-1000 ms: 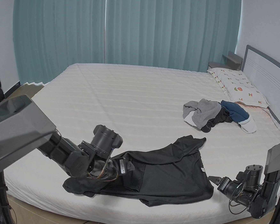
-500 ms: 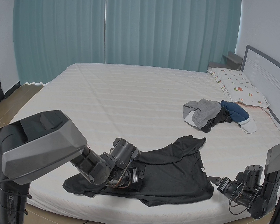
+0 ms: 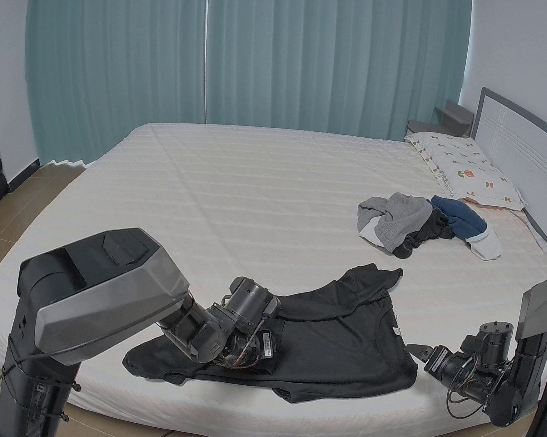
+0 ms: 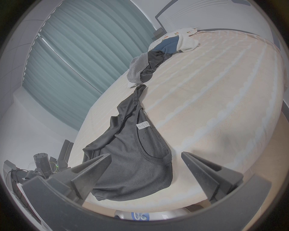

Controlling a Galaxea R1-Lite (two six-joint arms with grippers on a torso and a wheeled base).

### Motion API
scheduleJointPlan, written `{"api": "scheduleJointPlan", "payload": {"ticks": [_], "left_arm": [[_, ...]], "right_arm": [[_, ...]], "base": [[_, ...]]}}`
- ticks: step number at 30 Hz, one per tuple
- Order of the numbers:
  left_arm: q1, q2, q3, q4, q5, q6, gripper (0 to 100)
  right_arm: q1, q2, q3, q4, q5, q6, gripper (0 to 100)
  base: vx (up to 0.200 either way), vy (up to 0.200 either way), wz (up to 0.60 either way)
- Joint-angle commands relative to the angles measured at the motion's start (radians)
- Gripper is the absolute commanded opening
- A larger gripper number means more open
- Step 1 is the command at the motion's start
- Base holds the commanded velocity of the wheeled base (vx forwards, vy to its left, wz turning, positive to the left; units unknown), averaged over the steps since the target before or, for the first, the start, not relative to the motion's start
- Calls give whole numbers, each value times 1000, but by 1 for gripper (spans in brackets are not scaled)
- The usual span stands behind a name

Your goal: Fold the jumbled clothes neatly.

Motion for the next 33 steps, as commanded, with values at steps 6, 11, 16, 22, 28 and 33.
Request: {"api": "scheduleJointPlan", "payload": {"ticks": [6, 11, 16, 22, 28, 33], "left_arm": [[12, -8, 0, -1, 3, -12, 0], [49, -88, 5, -1, 6, -36, 0], [99, -138, -18, -2, 6, -58, 0], [201, -147, -108, -4, 6, -101, 0], [340, -103, -239, 2, 1, -122, 0], [412, -29, -314, 10, 0, -119, 0]], "right_arm": [[-2, 3, -4, -13, 2, 0, 100], [6, 8, -7, -13, 2, 0, 100], [30, 11, -7, -13, 0, 2, 100], [56, 37, -6, -13, -1, 2, 100], [79, 80, -10, -13, -14, -2, 100], [96, 114, -16, -13, -15, -3, 100]], "base": [[0, 0, 0], [0, 0, 0], [0, 0, 0], [0, 0, 0], [0, 0, 0], [0, 0, 0]]}}
